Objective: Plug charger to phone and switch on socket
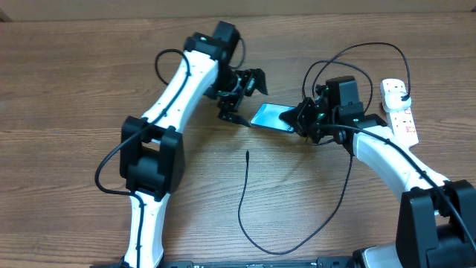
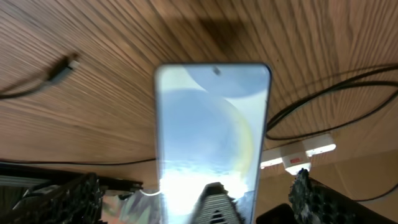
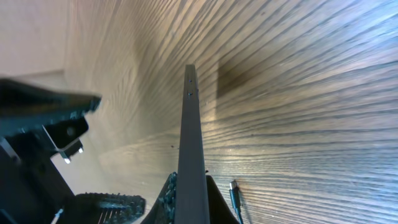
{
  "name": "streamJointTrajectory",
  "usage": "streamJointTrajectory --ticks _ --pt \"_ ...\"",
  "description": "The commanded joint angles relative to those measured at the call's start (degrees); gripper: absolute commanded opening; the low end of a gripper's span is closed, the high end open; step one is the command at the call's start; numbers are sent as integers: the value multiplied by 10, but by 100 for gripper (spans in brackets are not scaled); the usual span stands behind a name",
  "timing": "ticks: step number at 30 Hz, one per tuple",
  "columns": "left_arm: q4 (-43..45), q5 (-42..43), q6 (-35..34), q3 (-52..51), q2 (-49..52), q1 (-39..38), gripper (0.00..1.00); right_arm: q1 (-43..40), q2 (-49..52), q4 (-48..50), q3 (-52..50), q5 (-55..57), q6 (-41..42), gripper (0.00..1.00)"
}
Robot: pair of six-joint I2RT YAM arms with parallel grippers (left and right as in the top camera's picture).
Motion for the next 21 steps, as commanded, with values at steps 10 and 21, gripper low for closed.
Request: streamJointTrajectory --ticks 10,21 --pt "-16 20 61 13 -6 31 99 -28 -1 40 9 -113 401 4" --pt "8 19 53 13 -6 31 60 -28 -1 141 9 -163 415 4"
